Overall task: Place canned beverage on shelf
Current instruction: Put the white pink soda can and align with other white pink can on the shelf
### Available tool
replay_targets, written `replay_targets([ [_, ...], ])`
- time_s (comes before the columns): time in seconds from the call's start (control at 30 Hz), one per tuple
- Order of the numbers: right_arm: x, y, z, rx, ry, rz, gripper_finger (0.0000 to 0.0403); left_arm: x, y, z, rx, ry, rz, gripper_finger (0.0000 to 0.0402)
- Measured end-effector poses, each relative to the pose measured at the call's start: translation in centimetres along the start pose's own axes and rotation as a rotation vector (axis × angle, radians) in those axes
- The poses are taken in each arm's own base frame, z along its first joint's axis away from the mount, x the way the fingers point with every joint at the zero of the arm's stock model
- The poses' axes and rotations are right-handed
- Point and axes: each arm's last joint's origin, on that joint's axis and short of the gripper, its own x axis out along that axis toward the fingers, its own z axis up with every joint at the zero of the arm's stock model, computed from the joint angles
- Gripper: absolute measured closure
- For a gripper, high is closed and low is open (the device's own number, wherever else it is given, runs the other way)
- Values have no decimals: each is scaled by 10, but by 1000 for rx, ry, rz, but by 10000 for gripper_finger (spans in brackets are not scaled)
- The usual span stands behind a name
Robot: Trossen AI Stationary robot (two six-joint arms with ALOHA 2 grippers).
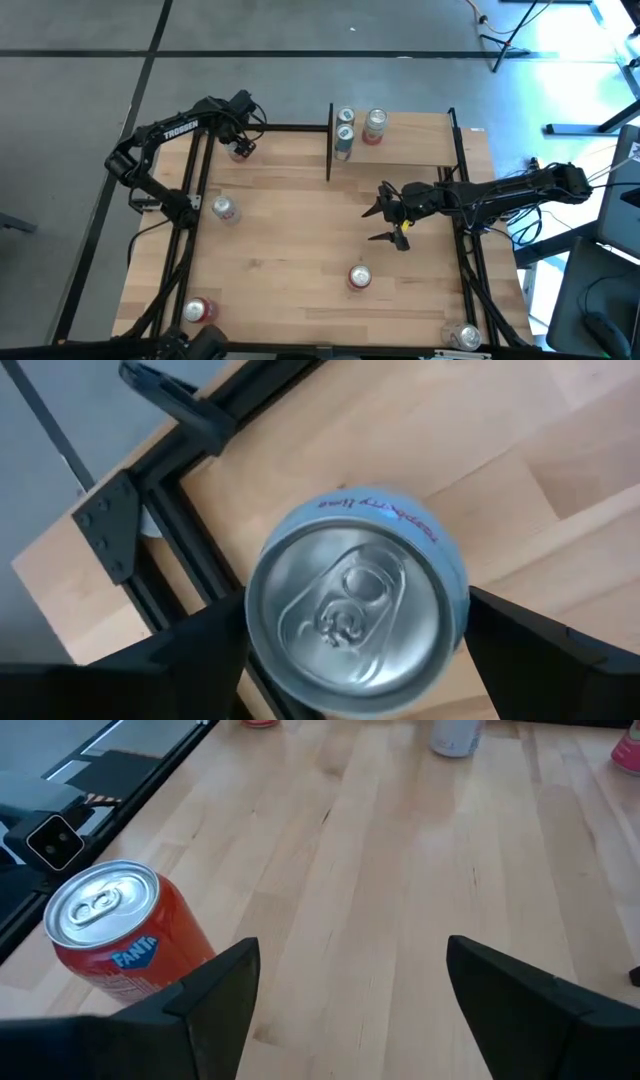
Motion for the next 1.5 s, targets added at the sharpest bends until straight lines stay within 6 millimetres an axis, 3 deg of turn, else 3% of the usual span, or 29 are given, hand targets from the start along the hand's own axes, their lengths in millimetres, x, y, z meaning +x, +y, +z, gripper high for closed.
replay_targets([
  [0.17, 0, 0, 2, -10, -25, -2, 100, 0, -5, 0, 33, -11, -32, 86],
  [0.33, 0, 0, 3, -13, -26, -2, 100, -3, -13, -1, 66, -14, -28, 144],
  [0.43, 0, 0, 3, -13, -26, -2, 100, -7, -24, -2, 105, -27, -31, 170],
  [0.6, 0, 0, 3, -14, -27, -2, 100, -24, -50, -12, 165, -54, -94, 170],
  [0.9, 0, -1, 1, 7, -11, -30, 100, -81, -130, -37, 287, -213, -236, 166],
  [1.07, 0, -1, 0, 31, 2, -43, 100, -100, -175, -56, 341, -229, -292, 166],
  [1.23, 1, -1, 0, 31, 1, -43, 100, -107, -220, -62, 384, -196, -327, 166],
  [1.5, 11, -3, -6, 38, 44, -42, 100, -99, -285, -48, 456, -97, -331, 165],
])
